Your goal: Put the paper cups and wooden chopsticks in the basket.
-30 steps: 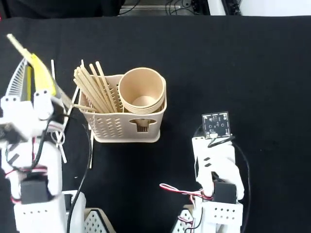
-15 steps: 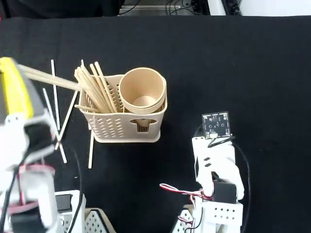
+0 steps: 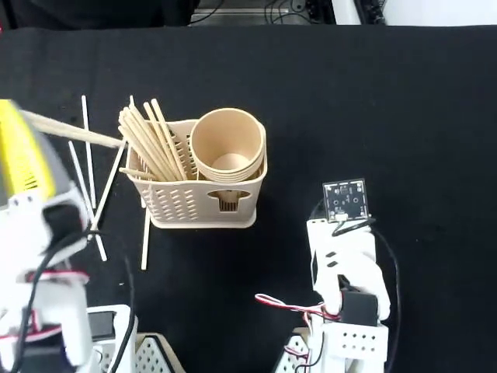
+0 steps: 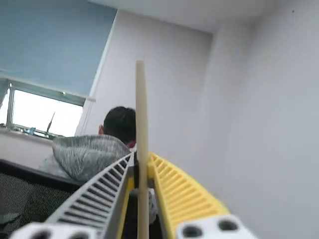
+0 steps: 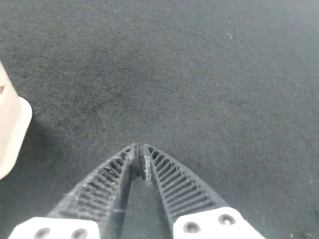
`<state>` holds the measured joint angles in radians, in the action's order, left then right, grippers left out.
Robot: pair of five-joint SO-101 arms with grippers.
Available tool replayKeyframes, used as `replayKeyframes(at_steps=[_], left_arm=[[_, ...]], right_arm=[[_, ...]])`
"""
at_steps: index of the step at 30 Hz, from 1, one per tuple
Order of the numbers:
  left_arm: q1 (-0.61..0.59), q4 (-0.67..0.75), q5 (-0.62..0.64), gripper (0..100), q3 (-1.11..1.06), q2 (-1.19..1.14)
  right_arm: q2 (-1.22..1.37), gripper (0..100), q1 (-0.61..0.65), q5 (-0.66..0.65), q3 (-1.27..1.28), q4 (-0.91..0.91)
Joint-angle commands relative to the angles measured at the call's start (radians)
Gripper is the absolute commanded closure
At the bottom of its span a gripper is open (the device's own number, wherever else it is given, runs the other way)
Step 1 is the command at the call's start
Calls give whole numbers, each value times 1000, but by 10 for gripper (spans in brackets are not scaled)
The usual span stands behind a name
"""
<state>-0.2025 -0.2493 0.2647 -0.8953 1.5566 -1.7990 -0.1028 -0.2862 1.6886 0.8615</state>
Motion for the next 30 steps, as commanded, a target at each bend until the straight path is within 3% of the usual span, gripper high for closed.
replayKeyframes(at_steps=[1, 6, 14, 18, 24, 30], left_arm=[[77, 3, -12, 971, -85, -9], [159, 2, -17, 971, -154, -9], [160, -20, -17, 945, -318, -2], [162, -150, -11, 852, -371, 0], [156, -279, -15, 837, -314, 0], [-12, -502, -8, 837, -111, -5]], right_arm=[[-4, 972, -15, -3, -1, -11], [-4, 972, -15, -3, -1, -11], [-4, 972, -15, -3, -1, -11], [-4, 972, -15, -3, -1, -11], [-4, 972, -15, -3, -1, -11], [-4, 972, -15, -3, -1, -11]])
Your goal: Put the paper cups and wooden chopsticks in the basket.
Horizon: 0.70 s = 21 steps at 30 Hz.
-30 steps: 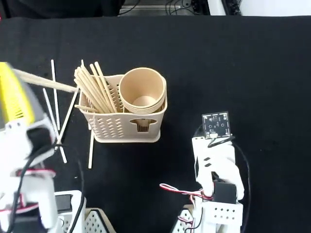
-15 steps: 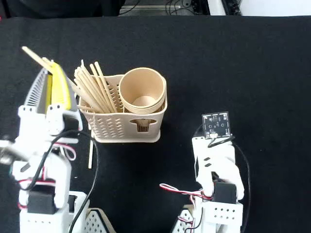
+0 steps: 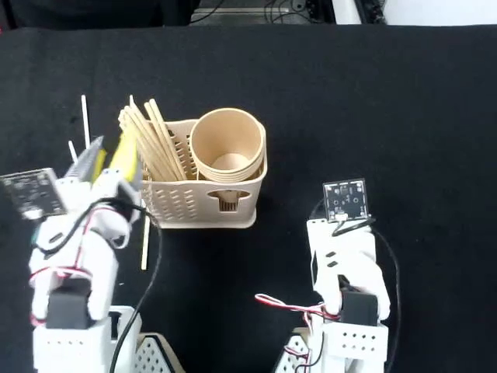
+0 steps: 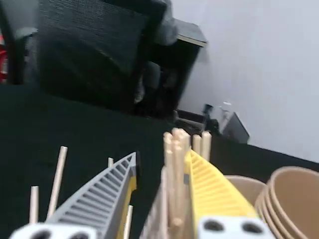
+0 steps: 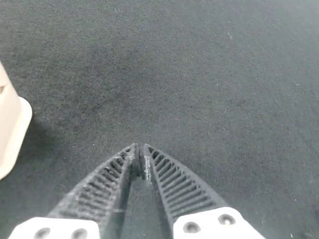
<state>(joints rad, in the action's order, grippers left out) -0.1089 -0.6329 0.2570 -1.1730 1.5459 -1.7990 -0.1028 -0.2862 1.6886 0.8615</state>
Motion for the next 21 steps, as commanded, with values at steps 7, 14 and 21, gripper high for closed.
replayKeyframes(at_steps=[7, 14, 21], left_arm=[[-282, -236, 127, 841, 269, -25], [-292, -259, 58, 842, 456, -442], [-343, -359, 35, 842, 760, -977]], right_arm=[[-4, 972, -15, -3, -1, -11], [-4, 972, -15, -3, -1, -11], [-4, 972, -12, -3, -1, -11]])
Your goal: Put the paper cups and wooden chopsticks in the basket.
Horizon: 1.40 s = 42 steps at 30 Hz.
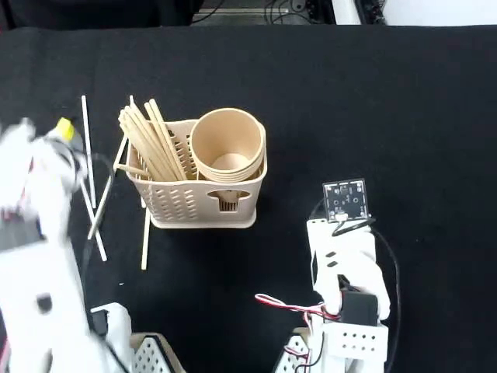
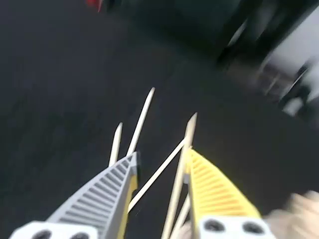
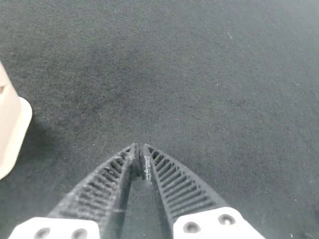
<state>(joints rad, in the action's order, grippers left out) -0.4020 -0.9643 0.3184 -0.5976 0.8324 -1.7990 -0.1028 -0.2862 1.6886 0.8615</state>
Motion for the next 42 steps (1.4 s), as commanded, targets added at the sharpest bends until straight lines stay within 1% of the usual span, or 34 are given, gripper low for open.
replayKeyframes(at_steps=[1, 5, 10, 14, 21, 28, 31, 39, 42], left_arm=[[-62, -28, -34, 842, 214, -325], [-91, -29, -43, 842, 343, -546], [-88, -28, -35, 842, 490, -802], [-70, -49, 2, 842, 616, -985], [-74, -227, 0, 842, 898, -1221], [-61, -324, -3, 842, 1127, -1445], [-58, -400, -44, 842, 1245, -1522], [-36, -542, -44, 841, 1531, -1749], [-22, -615, -49, 841, 1650, -1823]], right_arm=[[-4, 972, -11, -3, -1, -11], [-4, 972, -9, -3, -1, -11], [-4, 972, -9, -3, -1, -9], [-2, 972, -9, -3, -1, -9], [-2, 972, -9, -3, -1, -9], [-2, 972, -9, -3, -1, -9], [-2, 972, -9, -3, -1, -9], [-2, 972, -9, -3, -1, -9], [-2, 972, -9, -3, -1, -9]])
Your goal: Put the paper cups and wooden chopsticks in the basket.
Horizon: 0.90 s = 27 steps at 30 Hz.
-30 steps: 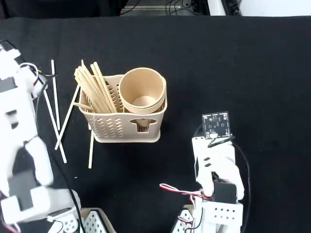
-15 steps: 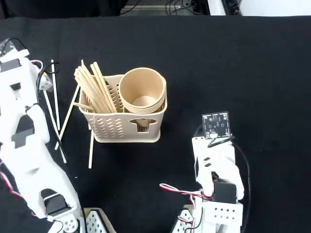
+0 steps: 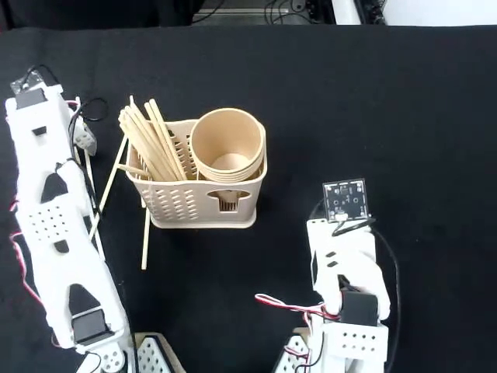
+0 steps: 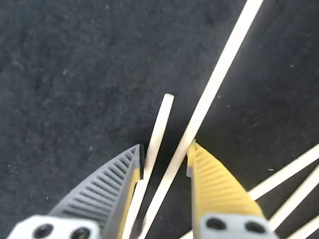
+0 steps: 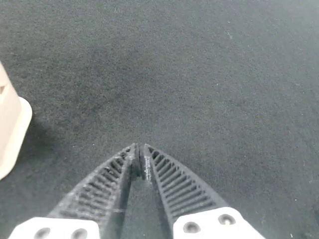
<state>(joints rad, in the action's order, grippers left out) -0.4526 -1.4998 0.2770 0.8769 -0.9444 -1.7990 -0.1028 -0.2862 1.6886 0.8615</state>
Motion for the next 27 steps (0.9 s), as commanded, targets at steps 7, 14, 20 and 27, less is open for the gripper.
replayKeyframes(at_steps=[7, 14, 20, 27], left_arm=[[28, -178, -8, 842, 420, -201], [31, -203, -3, 955, 568, -288], [25, -261, -2, 971, 662, -302], [5, -262, 3, 972, 677, -295]], right_arm=[[-2, 972, -9, -3, -1, -9], [-2, 972, -12, -3, -1, -9], [-2, 972, -14, -3, -1, -9], [-2, 972, -12, -3, -1, -9]])
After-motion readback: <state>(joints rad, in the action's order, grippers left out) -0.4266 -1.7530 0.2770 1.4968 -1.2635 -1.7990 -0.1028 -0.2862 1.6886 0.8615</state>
